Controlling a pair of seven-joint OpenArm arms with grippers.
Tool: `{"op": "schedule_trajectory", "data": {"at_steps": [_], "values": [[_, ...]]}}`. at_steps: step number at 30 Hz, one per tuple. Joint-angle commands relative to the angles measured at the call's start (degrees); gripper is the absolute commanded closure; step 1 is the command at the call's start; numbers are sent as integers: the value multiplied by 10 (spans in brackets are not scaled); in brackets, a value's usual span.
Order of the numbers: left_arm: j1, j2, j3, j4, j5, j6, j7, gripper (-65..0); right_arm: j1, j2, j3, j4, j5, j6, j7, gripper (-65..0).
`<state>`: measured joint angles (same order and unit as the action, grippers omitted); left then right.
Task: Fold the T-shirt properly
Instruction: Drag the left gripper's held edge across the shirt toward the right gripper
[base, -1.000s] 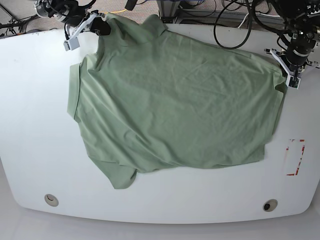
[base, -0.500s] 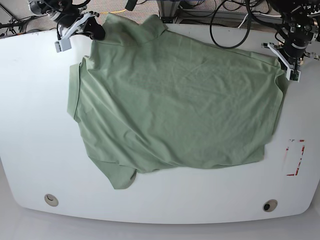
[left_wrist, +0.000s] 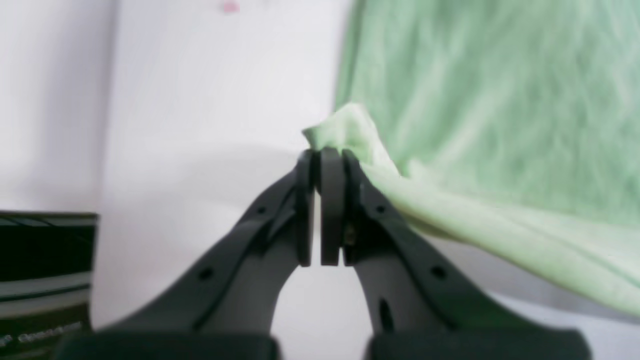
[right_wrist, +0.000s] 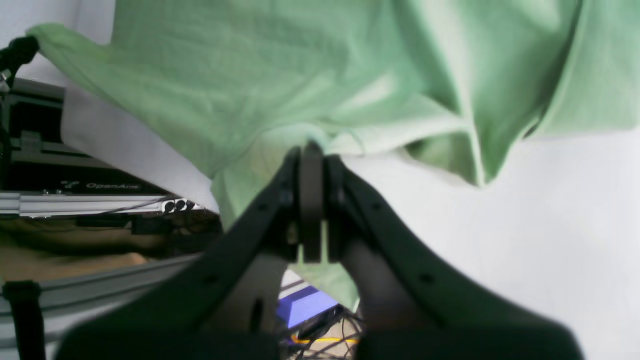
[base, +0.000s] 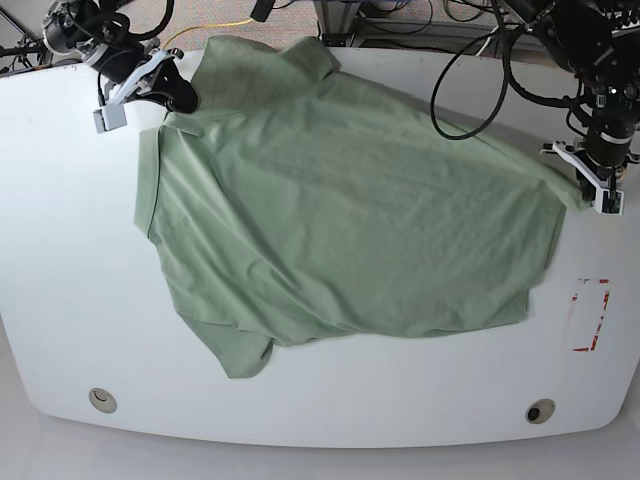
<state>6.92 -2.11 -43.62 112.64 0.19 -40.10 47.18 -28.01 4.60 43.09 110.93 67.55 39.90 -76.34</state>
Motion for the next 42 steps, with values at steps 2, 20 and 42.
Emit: {"op": "schedule_trajectory", "data": {"at_steps": [2,20,42], "values": [[-41,-4,1,-9,17,1,-12,0,23,7,4,9,12,1,11,0],[-179,-16,61,-162,57,1,-16,0,126,28,3,-99,-44,1,14,0],[-260,-65,92,-374,57,48,-160,0,242,91,0,-252,-97,1,50,0]]}}
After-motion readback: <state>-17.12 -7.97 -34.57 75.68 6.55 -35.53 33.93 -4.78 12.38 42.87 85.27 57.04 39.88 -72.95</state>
